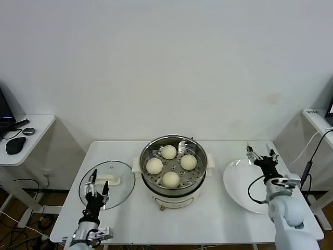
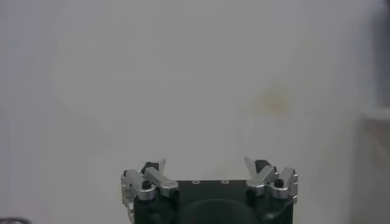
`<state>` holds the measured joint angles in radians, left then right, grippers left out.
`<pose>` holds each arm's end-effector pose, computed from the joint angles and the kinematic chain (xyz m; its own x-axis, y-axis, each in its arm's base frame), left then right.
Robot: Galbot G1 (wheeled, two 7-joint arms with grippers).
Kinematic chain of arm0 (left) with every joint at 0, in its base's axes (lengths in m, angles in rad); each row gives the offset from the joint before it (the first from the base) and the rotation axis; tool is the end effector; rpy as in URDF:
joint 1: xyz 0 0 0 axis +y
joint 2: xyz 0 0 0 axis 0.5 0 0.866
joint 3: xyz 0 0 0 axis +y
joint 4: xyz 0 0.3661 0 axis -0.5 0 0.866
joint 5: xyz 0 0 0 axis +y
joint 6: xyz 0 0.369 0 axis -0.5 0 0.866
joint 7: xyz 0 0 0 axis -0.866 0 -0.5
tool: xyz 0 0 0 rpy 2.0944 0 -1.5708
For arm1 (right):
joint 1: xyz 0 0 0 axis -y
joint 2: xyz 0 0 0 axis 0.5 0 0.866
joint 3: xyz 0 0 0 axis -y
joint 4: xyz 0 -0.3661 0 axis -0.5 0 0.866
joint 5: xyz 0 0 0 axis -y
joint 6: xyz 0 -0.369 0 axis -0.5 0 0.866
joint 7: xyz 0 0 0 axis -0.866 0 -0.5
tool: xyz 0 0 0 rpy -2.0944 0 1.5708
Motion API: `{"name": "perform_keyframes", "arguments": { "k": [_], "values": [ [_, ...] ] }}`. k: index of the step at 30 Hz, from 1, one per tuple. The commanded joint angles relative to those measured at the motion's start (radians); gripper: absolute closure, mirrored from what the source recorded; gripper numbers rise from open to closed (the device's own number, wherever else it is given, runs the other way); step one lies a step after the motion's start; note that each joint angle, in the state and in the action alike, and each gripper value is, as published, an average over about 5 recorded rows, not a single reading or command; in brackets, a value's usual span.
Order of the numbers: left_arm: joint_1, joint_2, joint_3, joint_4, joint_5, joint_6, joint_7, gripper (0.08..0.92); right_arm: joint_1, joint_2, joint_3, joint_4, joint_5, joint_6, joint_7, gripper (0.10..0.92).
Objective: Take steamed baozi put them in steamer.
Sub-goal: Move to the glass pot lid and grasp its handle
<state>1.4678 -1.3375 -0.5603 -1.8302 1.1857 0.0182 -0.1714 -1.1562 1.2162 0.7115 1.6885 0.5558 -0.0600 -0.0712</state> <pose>0.2187 0.0755 -0.3838 -0.9998 -0.0188 -0.0069 -0.0096 0.1486 0.9888 0.3275 -0.1763 -0.3164 -0.9984 0.0527 -0.0217 0.0478 0.9816 0.1847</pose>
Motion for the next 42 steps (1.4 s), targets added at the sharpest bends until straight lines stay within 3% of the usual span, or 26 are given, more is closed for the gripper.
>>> {"name": "perform_keyframes", "arguments": {
  "k": [1,10,42],
  "values": [
    [-0.182,0.173,0.028,0.288,0.525,-0.023,0.066,0.177,-0.135,0.045,0.082,0.046,-0.005,0.022,0.043,0.203],
    [-0.208,0.167,0.014,0.255,0.24,-0.005,0.151,0.177,-0.159,0.056,0.086,0.035,-0.024,0.038,0.042,0.203],
    [-0.316,0.087,0.037,0.379,0.117,0.006,0.143,0.177,-0.22,0.064,0.121,0.101,-0.031,0.036,0.049,0.203]
  ]
}}
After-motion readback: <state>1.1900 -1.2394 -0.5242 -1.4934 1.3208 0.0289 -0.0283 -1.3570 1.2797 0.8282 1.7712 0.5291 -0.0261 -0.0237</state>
